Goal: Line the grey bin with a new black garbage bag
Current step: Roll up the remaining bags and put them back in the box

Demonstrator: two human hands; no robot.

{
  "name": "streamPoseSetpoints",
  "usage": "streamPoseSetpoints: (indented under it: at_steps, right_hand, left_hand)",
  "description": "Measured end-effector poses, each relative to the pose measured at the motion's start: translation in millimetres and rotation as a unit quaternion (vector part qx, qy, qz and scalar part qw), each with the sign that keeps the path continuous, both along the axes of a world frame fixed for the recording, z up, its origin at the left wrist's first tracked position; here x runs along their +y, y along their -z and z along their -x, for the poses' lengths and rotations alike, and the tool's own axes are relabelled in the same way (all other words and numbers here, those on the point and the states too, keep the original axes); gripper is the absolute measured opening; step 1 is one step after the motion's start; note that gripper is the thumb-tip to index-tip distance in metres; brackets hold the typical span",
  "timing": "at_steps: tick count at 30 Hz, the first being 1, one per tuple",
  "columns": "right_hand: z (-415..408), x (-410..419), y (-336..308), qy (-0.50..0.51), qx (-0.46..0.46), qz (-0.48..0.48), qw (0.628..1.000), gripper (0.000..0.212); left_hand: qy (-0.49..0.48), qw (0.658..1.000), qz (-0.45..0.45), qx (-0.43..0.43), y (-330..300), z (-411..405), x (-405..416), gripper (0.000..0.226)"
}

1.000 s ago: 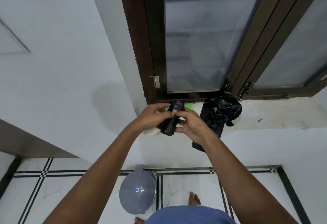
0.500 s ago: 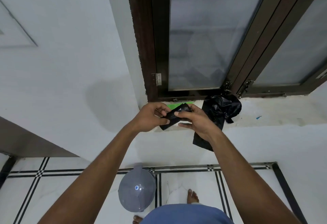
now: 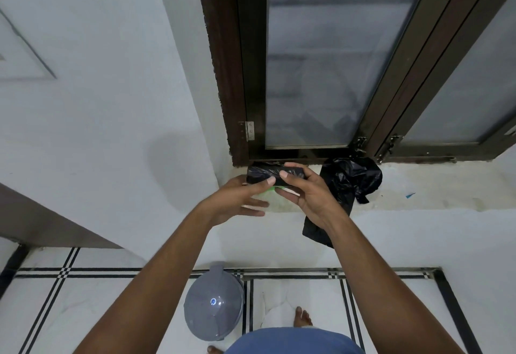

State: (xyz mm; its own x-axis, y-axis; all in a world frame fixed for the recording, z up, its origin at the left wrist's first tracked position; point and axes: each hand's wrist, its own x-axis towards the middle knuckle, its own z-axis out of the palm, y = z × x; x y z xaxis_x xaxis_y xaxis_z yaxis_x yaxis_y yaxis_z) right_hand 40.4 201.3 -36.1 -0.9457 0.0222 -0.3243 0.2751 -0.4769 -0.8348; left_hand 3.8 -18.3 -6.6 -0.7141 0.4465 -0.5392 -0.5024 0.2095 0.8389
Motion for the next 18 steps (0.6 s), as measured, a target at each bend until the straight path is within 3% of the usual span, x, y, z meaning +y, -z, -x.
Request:
streamPoseSetpoints:
  at_steps: [3,8,12,13,16,18]
  right_hand:
    - [2,10,2,-0.041,-0.002,-0.053,0.998,0.038]
    - [8,28,5,-0.095,-0.007,-0.072,0.993,0.046]
    - [18,38,7,-0.142,0.002,-0.073,0.987,0.050]
    - [22,40,8,-0.153,0.002,-0.075,0.985,0.051]
    - [33,42,12,-0.169,0.002,-0.079,0.982,0.055]
    - [40,44,17,-0.174,-0.002,-0.068,0.982,0.054]
  left_hand:
    - [-0.048,0.994,-0.091,0.048,6,2,1,0.065]
    - [-0.072,0.985,-0.016,0.159,6,4,14,0.053]
    - [-0.054,0.984,0.012,0.169,15,10,17,0.089]
    - [-0.038,0.984,0.012,0.172,16,11,19,0.088]
    - [-0.045,0.977,0.005,0.208,20,11,26,0.058]
    - [-0.072,0.972,0.019,0.221,25,10,30,0.050]
